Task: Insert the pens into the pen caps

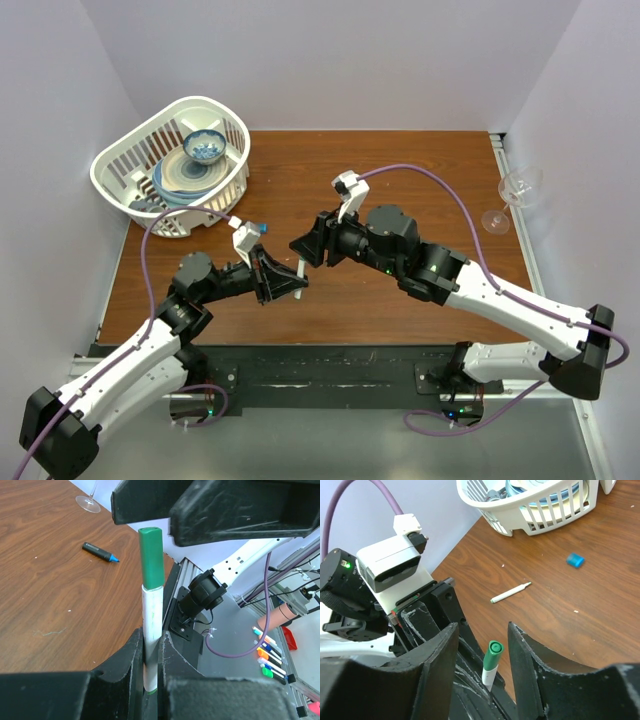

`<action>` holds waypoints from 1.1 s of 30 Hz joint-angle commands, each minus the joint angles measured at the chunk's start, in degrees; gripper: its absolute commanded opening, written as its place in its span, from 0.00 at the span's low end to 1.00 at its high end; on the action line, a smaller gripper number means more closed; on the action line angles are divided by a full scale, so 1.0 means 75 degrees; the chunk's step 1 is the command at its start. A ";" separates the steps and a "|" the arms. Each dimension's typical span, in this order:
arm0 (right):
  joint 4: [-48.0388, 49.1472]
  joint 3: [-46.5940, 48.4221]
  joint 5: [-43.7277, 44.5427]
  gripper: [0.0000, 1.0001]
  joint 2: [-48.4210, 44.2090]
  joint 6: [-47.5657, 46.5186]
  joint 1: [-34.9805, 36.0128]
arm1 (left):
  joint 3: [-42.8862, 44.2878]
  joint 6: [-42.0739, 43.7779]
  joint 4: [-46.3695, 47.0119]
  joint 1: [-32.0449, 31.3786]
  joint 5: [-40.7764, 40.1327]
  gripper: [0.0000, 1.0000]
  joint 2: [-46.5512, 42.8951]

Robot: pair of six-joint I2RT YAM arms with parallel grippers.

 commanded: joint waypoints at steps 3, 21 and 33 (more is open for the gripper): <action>0.0154 0.0045 0.0279 0.42 0.0011 0.0017 -0.0006 | 0.0053 0.0142 0.0244 0.0012 0.0146 0.00 -0.0026; 0.0084 -0.0494 -0.0142 0.18 -0.0024 0.0427 -0.0018 | 0.0310 0.0201 0.0443 0.0013 -0.0053 0.00 0.0302; -0.0384 -0.0249 0.0291 0.47 -0.0188 0.0416 -0.0006 | 0.0299 0.0224 0.0467 0.0024 0.0111 0.00 0.0291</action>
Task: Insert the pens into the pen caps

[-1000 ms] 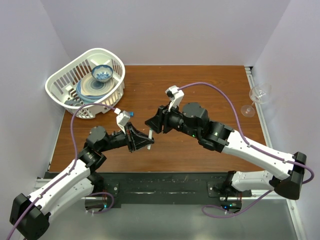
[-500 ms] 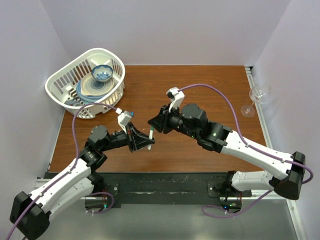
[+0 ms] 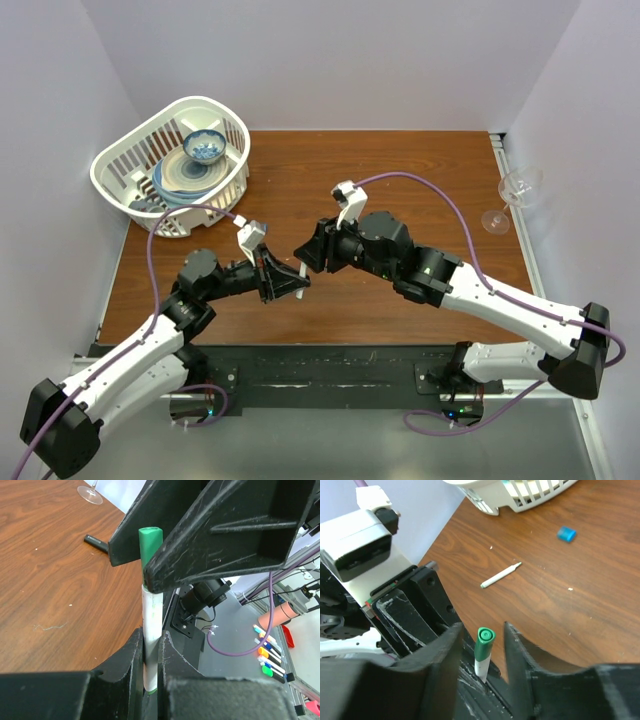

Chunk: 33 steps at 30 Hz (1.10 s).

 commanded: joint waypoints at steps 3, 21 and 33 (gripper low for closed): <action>-0.0263 0.0291 0.0245 0.48 -0.0334 -0.0165 0.0023 | 0.0202 0.0184 0.0449 0.0021 0.0126 0.00 -0.0147; -0.0053 0.0514 0.0093 0.45 -0.0182 -0.0072 0.0023 | 0.0132 0.0148 0.0602 0.0021 0.0231 0.00 -0.0112; 0.0053 0.0046 -0.0609 0.00 -0.0077 0.0162 0.0034 | 0.0225 0.0184 0.0625 0.0021 -0.0377 0.00 -0.0111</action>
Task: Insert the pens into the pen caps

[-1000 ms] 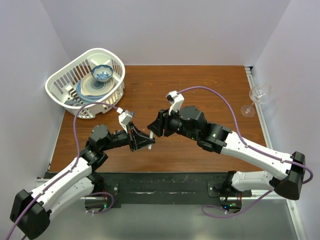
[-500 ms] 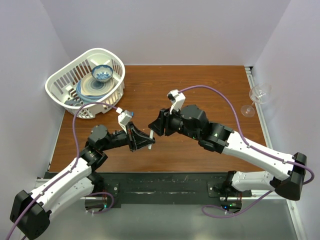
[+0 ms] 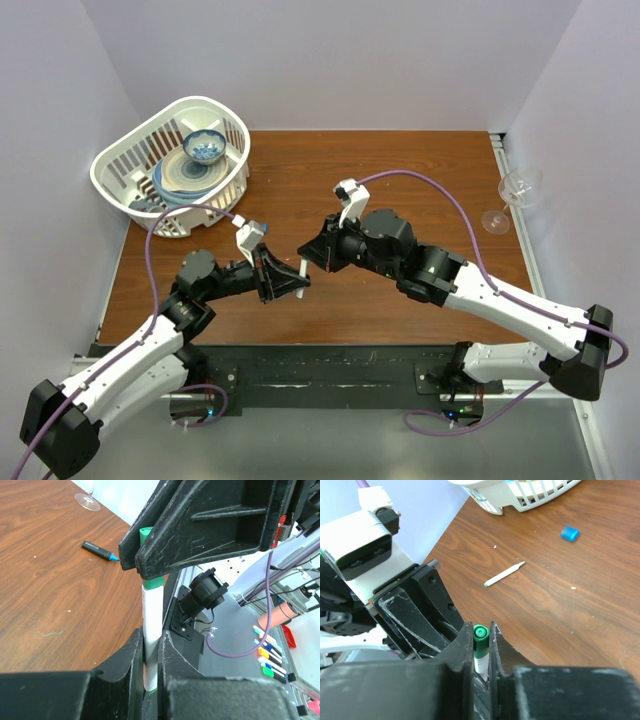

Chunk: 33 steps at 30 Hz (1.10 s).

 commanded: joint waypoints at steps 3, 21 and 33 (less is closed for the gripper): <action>0.0274 -0.0506 -0.0653 0.00 0.0055 0.0306 0.0034 | 0.0272 0.0291 0.0544 0.0021 -0.0872 0.00 -0.0039; 0.0179 -0.2100 -0.2364 0.00 -0.0284 0.0681 0.0034 | 0.0729 0.1147 0.1060 0.0162 -0.1120 0.00 0.0793; 0.1856 -0.3636 -0.3315 0.00 -0.0625 0.1454 0.0198 | 0.0683 0.0293 0.2430 0.0361 -0.0486 0.00 0.1495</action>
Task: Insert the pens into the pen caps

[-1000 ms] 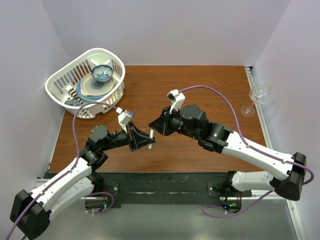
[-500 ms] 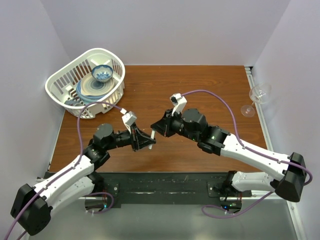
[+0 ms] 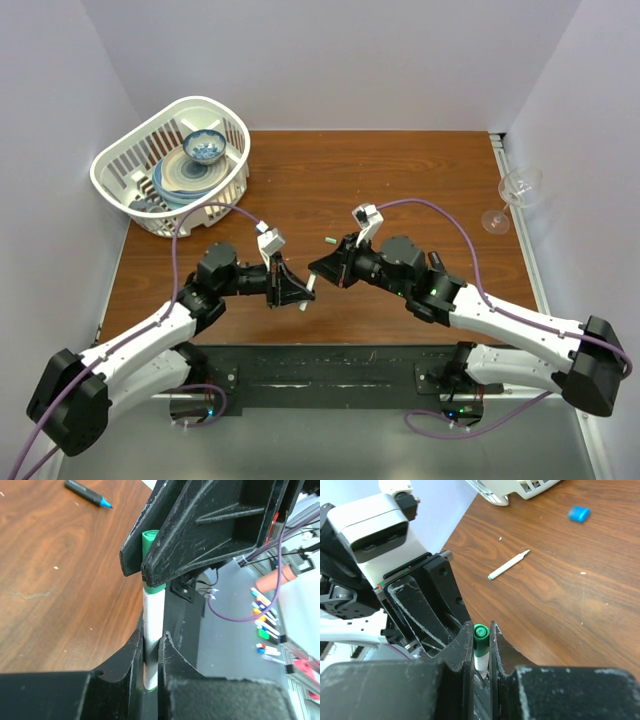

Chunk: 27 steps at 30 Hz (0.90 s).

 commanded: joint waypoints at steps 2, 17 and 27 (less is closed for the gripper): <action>-0.0871 -0.0696 -0.2304 0.00 0.0299 0.0741 0.0656 | 0.0749 -0.0361 0.2591 0.0367 -0.1364 0.00 0.0200; -0.2442 -0.0297 -0.3227 0.00 0.0733 -0.0032 0.1020 | 0.1441 0.0459 0.1958 0.0765 -0.1001 0.00 0.0704; -0.0723 -0.0917 -0.3757 0.00 0.0756 0.1419 0.1288 | 0.1535 0.0261 0.2275 0.1035 -0.0696 0.00 0.0961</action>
